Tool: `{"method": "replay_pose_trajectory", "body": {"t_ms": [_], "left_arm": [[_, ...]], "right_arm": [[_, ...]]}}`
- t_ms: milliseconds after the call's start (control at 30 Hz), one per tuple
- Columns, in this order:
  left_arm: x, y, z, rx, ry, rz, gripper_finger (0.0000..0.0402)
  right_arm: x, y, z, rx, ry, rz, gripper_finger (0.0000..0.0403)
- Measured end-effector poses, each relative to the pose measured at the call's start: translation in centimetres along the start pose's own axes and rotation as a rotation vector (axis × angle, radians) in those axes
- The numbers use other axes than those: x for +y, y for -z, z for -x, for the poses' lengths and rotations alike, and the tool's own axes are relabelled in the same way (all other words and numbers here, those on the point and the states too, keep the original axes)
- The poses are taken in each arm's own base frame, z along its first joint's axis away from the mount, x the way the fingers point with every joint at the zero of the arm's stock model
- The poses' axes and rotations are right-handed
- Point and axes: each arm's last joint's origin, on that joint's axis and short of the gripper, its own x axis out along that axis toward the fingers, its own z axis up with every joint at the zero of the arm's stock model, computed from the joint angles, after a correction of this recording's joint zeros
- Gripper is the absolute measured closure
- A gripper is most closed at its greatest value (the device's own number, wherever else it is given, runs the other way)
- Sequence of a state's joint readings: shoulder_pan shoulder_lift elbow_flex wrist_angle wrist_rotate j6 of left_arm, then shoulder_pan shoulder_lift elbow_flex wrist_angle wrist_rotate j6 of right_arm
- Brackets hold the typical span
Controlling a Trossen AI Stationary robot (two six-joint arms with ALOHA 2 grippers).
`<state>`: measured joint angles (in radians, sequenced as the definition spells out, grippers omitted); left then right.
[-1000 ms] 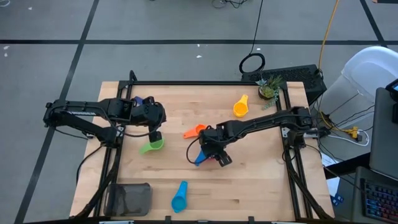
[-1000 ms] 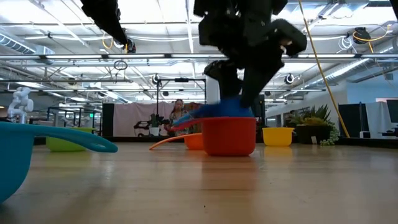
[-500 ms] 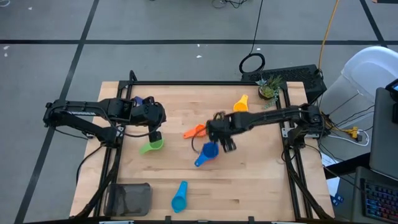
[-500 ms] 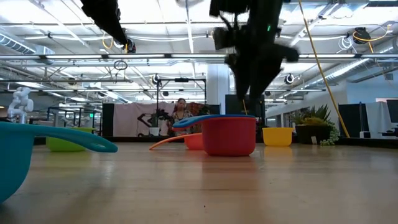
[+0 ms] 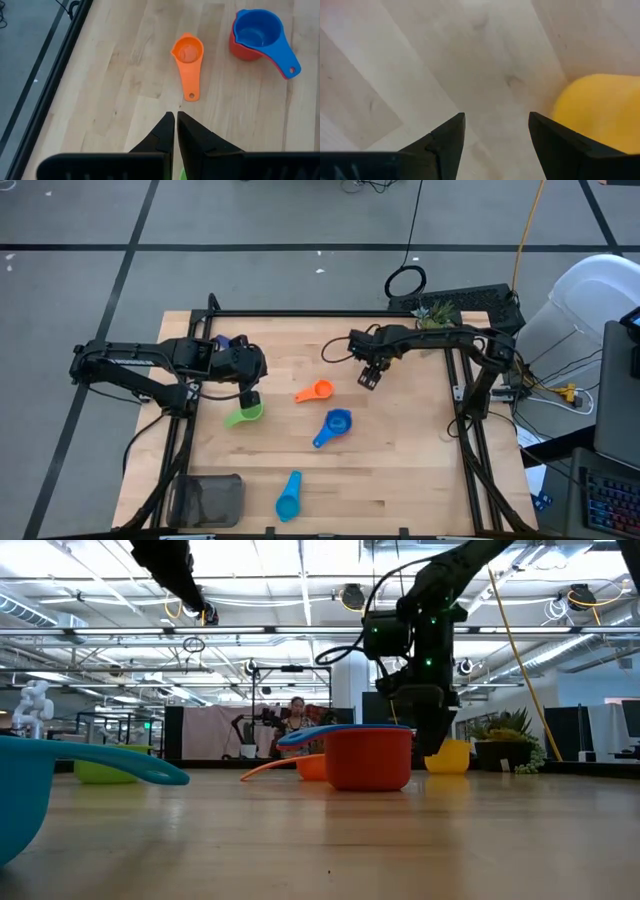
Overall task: Nest measuring cups in basket
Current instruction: Stack the yellow measuring cup on top of the blue measuring cup
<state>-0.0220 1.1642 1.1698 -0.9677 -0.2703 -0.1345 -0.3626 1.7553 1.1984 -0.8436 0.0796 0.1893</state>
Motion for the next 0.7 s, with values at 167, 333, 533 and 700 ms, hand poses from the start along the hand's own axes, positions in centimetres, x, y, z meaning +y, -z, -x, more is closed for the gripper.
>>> {"method": "replay_pose_trajectory", "body": {"t_ms": [167, 333, 533, 700], "left_arm": [[0.0, 0.0, 0.0, 0.004, 0.001, 0.000, 0.0375], [0.0, 0.0, 0.0, 0.004, 0.003, 0.001, 0.0375], [0.0, 0.0, 0.0, 0.002, 0.003, -0.006, 0.0375], [0.0, 0.0, 0.0, 0.002, 0.003, 0.001, 0.0375]], "right_arm": [[0.0, 0.0, 0.4, -0.011, -0.002, 0.007, 0.0193], [-0.4, 0.5, 2.4, -0.070, 0.043, 0.004, 0.0193], [-1.7, 1.2, 5.7, -0.203, 0.126, -0.024, 0.0193], [-2.4, 1.2, 5.8, -0.200, 0.108, -0.049, 0.0193]]}}
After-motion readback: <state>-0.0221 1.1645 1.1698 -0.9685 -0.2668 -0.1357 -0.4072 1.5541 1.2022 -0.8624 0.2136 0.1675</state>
